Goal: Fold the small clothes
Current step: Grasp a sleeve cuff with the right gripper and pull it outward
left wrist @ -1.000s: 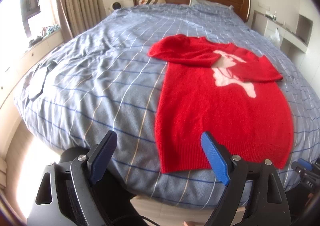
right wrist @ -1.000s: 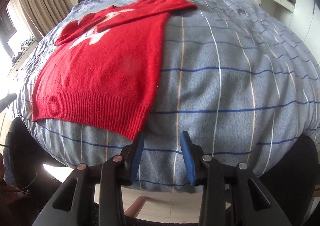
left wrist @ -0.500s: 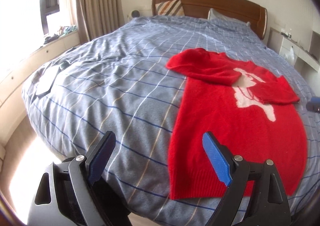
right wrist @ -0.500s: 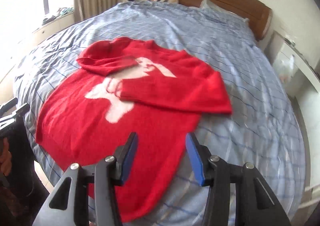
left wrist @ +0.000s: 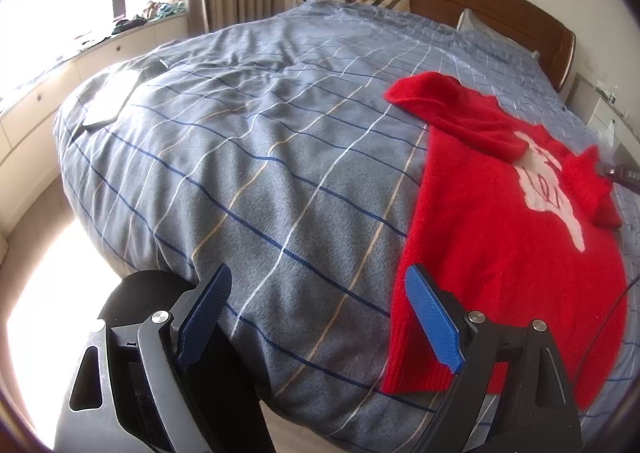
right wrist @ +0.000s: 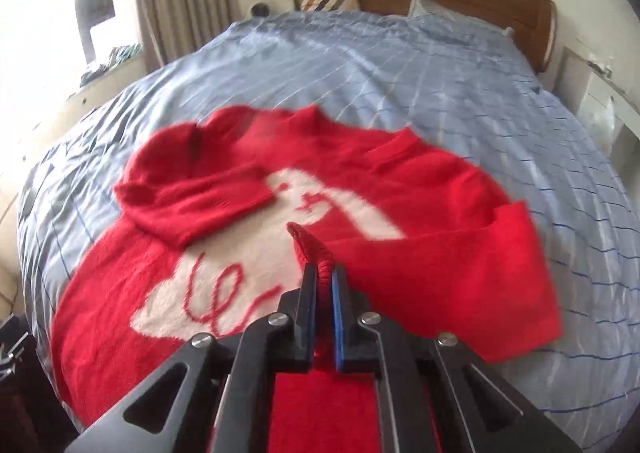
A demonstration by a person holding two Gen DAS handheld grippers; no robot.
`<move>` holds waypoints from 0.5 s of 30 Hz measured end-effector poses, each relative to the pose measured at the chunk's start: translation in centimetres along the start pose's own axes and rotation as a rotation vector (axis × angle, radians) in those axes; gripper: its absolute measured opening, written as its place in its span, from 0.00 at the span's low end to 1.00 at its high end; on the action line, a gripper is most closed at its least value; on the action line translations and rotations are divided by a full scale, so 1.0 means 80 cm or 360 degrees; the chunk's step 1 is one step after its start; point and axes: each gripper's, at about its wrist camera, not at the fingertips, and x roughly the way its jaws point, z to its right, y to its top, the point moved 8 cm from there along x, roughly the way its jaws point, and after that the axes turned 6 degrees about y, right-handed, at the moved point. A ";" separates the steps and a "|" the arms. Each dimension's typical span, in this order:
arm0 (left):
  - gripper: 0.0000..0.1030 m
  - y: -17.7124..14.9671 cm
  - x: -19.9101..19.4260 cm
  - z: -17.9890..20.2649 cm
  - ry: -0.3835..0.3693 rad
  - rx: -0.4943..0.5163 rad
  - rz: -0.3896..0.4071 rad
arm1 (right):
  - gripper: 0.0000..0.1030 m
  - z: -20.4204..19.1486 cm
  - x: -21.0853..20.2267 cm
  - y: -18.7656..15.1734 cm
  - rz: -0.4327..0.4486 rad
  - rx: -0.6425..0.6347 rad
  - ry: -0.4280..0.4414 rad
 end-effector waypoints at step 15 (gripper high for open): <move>0.87 -0.005 0.011 0.002 0.0071 0.0011 -0.0039 | 0.06 0.449 -0.214 -0.147 -0.0003 0.0814 -0.0672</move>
